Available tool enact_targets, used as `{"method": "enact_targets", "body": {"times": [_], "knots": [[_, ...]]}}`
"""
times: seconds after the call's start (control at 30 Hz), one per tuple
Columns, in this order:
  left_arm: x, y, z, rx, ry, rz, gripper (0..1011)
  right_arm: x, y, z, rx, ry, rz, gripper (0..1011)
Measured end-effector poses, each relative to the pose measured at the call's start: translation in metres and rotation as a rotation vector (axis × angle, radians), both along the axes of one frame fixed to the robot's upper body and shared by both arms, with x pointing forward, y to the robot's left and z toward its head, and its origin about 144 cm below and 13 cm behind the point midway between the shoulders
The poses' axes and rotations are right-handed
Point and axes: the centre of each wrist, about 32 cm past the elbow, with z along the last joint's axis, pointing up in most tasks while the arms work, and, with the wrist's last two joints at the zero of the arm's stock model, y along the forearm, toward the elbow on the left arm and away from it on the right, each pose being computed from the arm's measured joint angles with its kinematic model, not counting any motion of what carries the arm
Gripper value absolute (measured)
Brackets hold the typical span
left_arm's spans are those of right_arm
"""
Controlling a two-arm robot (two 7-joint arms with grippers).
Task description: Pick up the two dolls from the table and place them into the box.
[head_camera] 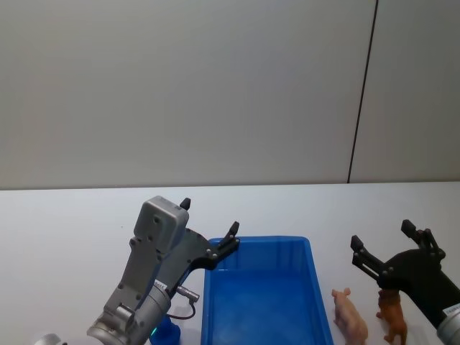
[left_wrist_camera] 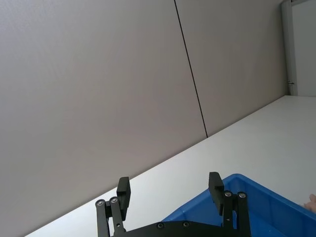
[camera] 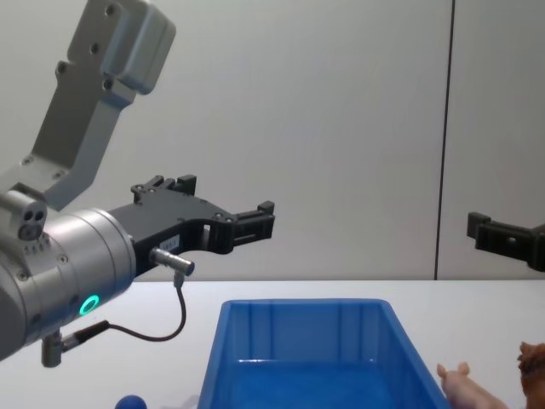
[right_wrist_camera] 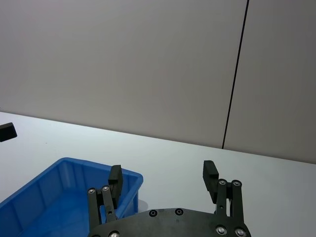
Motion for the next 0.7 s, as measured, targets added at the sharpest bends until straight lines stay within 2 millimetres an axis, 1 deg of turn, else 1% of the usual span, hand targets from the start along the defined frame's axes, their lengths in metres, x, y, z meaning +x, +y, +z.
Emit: {"method": "enact_targets", "body": {"times": [0.7], "knots": [[0.0000, 0.0000, 0.0000, 0.000, 0.000, 0.000, 1001, 0.0000, 0.0000, 0.0000, 0.000, 0.000, 0.000, 1001]]}}
